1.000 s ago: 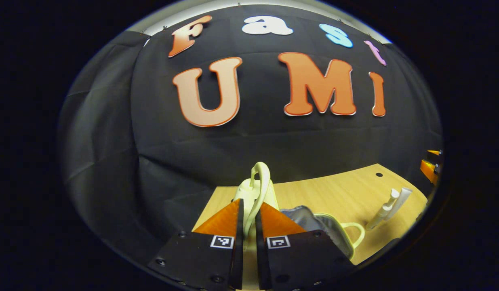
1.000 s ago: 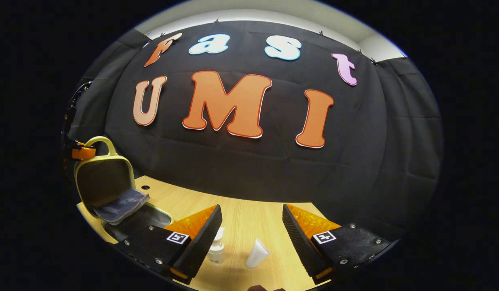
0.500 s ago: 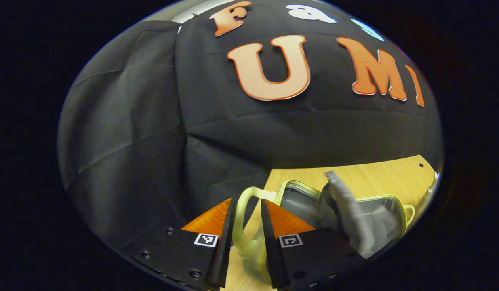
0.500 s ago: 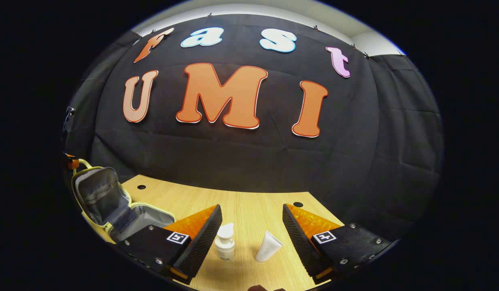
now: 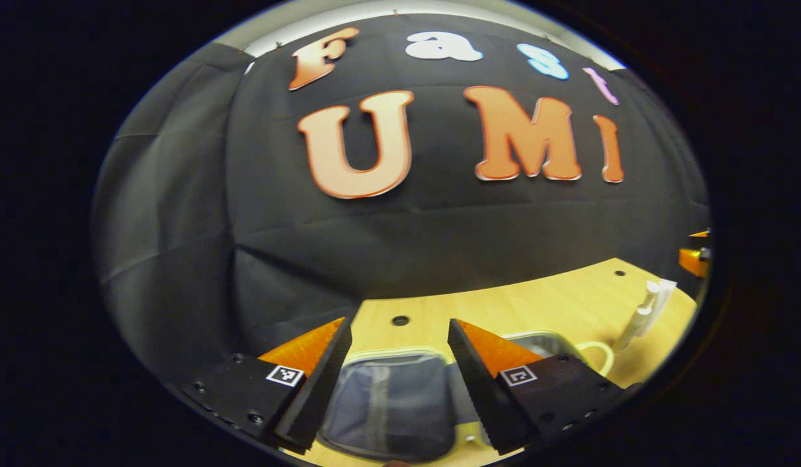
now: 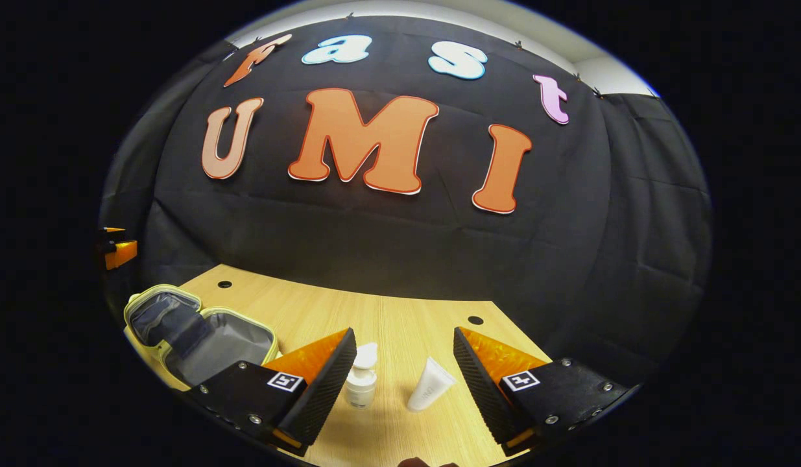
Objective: First open the suitcase, pack the skin care products into it, and then close the suitcase.
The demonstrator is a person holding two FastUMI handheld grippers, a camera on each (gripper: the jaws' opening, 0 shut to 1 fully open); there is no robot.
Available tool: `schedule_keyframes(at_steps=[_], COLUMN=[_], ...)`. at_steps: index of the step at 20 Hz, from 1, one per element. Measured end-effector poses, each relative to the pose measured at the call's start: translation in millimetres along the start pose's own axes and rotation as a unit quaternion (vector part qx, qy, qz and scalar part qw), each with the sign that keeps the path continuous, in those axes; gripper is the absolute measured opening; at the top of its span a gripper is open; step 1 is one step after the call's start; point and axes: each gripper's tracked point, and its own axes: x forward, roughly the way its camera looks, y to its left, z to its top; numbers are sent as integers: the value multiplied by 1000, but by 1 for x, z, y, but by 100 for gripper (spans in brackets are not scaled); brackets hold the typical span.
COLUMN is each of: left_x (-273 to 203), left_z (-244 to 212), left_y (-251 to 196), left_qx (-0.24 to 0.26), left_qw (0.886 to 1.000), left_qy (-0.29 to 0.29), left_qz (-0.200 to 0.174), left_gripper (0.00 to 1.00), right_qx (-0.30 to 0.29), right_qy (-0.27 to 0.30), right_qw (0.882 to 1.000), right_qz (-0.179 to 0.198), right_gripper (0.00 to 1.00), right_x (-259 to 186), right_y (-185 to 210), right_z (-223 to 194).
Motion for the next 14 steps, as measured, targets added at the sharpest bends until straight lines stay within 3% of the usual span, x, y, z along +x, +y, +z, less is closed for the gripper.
schedule_keyframes(at_steps=[7, 14], left_x=[9, 19], left_z=[8, -23], left_y=[-193, -333], left_qx=[45, 66], left_qw=[986, 965], left_qy=[3, 34], left_qz=[-158, -251], left_gripper=[99, 97], right_qx=[0, 5], right_qy=[12, 35], right_qw=[1000, 999], right_qz=[-1, 6], right_gripper=[96, 96], right_x=[8, 24], right_y=[-40, -82], right_z=[-23, -47])
